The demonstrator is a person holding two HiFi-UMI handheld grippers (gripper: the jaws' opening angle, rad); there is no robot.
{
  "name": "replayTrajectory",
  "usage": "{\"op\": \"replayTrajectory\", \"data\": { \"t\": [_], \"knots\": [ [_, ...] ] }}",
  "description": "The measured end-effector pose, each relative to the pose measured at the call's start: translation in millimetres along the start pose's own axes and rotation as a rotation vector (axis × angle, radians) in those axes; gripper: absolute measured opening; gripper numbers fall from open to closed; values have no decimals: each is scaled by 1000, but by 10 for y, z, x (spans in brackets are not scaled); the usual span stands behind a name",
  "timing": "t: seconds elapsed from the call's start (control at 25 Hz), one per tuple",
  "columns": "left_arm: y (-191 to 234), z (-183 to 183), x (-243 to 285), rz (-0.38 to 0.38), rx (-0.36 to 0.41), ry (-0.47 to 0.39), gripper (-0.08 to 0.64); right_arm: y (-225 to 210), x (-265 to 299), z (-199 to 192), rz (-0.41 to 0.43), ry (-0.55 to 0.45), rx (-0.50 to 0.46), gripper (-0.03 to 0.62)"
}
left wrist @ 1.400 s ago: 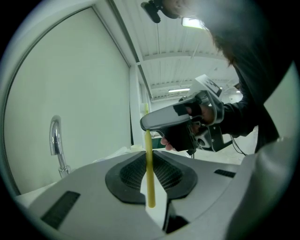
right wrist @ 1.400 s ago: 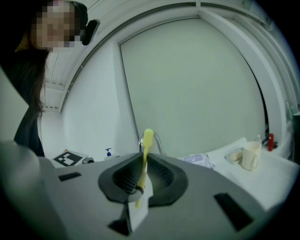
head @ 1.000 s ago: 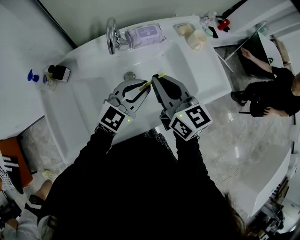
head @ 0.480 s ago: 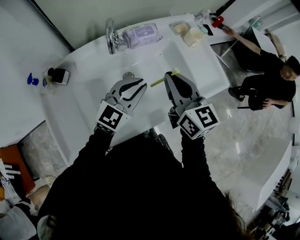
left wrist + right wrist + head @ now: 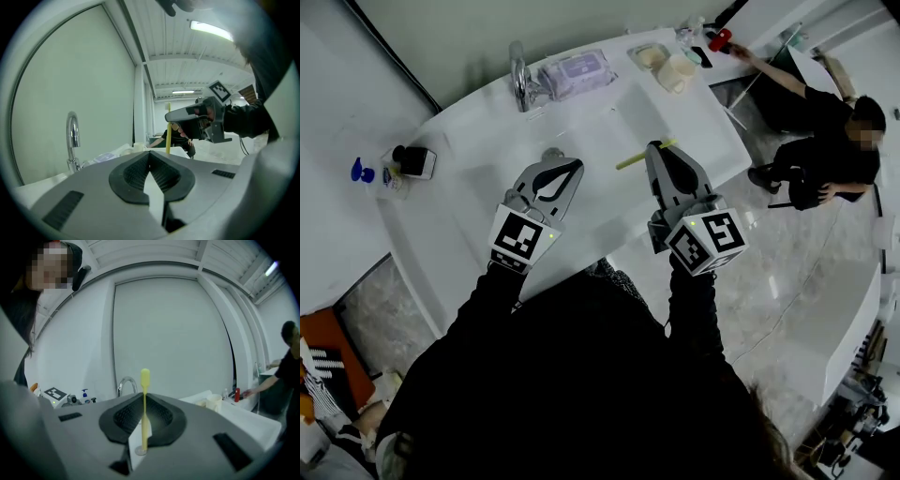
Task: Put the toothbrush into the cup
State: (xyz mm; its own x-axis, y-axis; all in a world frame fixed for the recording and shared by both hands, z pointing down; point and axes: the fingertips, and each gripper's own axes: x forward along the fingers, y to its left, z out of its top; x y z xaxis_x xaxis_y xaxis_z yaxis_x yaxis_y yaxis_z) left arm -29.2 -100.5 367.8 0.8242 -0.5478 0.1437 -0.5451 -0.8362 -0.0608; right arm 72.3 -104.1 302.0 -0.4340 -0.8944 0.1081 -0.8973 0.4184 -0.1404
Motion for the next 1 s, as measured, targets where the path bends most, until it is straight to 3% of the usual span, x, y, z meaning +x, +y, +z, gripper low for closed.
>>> {"op": "replayTrajectory", "data": {
  "t": [0.28,0.6,1.0],
  "knots": [
    [59,39,-32,37,-21,-11,8,-195,-36,91,-74,7,-43,17],
    [139,-38,58,93,-44,24,8,-620,-15,222,-102,-30,-51,17],
    [87,-23,714,174,-64,77,8,-1409,244,352,-32,-34,-56,17]
  ]
}}
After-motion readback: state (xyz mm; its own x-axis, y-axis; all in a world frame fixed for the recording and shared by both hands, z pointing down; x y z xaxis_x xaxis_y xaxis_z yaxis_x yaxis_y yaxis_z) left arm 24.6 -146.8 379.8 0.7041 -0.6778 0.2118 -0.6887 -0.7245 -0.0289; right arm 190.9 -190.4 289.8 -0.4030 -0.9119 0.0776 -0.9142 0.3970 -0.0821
